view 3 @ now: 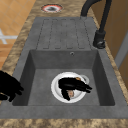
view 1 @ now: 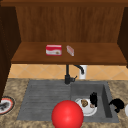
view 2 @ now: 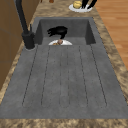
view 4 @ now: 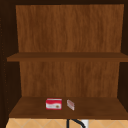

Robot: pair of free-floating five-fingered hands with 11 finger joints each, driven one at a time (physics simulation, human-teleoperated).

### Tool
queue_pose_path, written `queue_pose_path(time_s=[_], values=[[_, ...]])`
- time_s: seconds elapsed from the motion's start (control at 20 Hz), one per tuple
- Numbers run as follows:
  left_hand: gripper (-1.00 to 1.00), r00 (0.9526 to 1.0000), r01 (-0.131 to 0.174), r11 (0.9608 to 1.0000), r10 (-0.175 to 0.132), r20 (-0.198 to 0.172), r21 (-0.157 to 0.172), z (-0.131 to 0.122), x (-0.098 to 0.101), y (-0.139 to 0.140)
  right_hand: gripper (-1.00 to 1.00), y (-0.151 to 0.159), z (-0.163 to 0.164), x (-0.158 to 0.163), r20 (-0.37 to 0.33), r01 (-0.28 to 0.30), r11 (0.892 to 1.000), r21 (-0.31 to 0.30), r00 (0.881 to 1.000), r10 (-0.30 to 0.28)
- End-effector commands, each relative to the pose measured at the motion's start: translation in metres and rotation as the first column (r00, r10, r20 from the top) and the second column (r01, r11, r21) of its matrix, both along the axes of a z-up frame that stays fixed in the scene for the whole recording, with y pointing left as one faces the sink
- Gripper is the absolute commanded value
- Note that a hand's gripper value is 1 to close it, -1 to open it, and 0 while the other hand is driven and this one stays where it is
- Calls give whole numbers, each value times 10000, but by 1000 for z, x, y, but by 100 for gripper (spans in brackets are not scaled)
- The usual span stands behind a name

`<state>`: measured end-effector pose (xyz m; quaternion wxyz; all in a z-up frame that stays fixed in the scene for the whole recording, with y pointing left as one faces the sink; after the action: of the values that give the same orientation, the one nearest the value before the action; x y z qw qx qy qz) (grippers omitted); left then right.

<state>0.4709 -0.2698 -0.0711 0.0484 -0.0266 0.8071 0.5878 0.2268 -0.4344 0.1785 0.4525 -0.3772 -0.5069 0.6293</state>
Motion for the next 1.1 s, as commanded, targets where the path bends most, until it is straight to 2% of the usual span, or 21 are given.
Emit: queue_pose_path(time_s=[0.0,0.35,0.55,0.65,0.9,1.05], values=[[-100,9970,-258,9995,271,-731,191,15,0,0,0,0,0,0,0,0,10000,0,10000,0],[-100,9934,-233,9985,288,-1112,503,36,0,7,0,0,0,0,0,0,10000,0,10000,0],[-100,9894,86,9989,-18,-1450,466,44,-1,14,0,0,0,0,0,0,10000,0,10000,0],[-100,9851,198,9988,-120,-1714,442,46,-1,19,0,0,0,0,0,0,10000,0,10000,0],[-100,9734,390,9968,-222,-2282,697,50,-1,30,0,0,0,0,0,0,10000,0,10000,0],[-100,9639,570,9948,-329,-2641,840,51,-1,41,0,0,0,0,0,0,10000,0,10000,0]])
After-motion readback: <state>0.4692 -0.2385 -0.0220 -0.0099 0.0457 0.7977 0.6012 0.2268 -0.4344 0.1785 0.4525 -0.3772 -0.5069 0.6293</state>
